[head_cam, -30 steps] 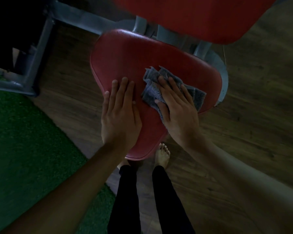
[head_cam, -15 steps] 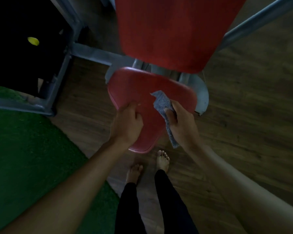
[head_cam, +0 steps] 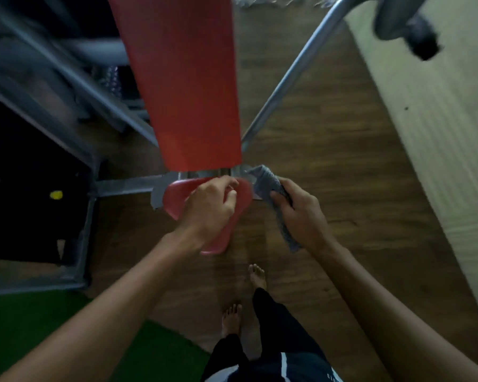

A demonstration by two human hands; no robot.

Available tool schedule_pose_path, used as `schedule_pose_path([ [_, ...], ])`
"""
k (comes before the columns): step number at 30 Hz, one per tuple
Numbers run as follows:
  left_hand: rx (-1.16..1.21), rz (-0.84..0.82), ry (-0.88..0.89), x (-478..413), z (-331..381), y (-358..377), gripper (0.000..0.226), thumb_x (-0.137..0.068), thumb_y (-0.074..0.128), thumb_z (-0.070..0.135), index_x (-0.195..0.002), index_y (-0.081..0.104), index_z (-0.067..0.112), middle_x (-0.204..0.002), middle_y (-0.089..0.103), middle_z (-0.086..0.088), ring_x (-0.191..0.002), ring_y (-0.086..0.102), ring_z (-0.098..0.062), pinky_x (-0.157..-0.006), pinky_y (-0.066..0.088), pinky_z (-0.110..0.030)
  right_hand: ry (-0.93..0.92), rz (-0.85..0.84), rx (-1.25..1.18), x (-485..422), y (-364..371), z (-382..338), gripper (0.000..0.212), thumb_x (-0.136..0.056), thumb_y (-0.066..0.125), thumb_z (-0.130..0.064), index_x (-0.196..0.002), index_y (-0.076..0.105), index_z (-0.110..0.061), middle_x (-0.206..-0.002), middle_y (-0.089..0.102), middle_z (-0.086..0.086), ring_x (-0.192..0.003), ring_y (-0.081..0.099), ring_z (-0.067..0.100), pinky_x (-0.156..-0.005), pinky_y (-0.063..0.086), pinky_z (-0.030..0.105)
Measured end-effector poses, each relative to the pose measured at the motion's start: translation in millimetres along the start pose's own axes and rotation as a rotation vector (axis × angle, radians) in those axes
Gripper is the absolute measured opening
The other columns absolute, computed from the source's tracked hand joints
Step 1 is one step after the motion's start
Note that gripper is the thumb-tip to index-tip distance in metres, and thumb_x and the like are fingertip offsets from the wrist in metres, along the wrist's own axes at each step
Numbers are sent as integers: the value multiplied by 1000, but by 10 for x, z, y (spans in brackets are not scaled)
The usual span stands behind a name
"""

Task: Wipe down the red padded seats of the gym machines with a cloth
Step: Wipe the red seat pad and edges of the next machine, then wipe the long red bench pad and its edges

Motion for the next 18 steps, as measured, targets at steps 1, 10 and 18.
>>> schedule_pose_path([
  [1, -32, -29, 31, 20, 132, -40, 23, -100, 53, 25, -119, 66, 24, -114, 71, 2, -102, 67, -15, -89, 55, -37, 9, 32, 4, 120, -100, -31, 30, -101, 52, -13, -129, 60, -19, -93, 65, -21, -82, 61, -11, -68, 41, 5],
  [10, -106, -205, 324, 33, 1326, 292, 22, -99, 57, 28, -117, 70, 24, -108, 73, 6, -95, 69, -10, -82, 54, -28, 114, 355, 26, 1041, -980, 109, 30, -100, 53, -16, -130, 59, -21, -95, 64, -20, -86, 61, -12, -71, 41, 4],
  [18, -172, -360, 507, 10, 2429, 1133, 18, -98, 57, 33, -111, 70, 33, -104, 72, 9, -92, 68, -11, -79, 56, -34, 229, 603, 16, 1689, -1964, 632, 34, -102, 51, -20, -136, 56, -21, -117, 68, -9, -105, 62, -3, -85, 42, 2],
])
Point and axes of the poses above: each hand's wrist, its own x-axis away from the middle knuckle, its own y-axis out of the palm, z = x × y, the point moved 3 cm from there along -x, towards the middle knuckle
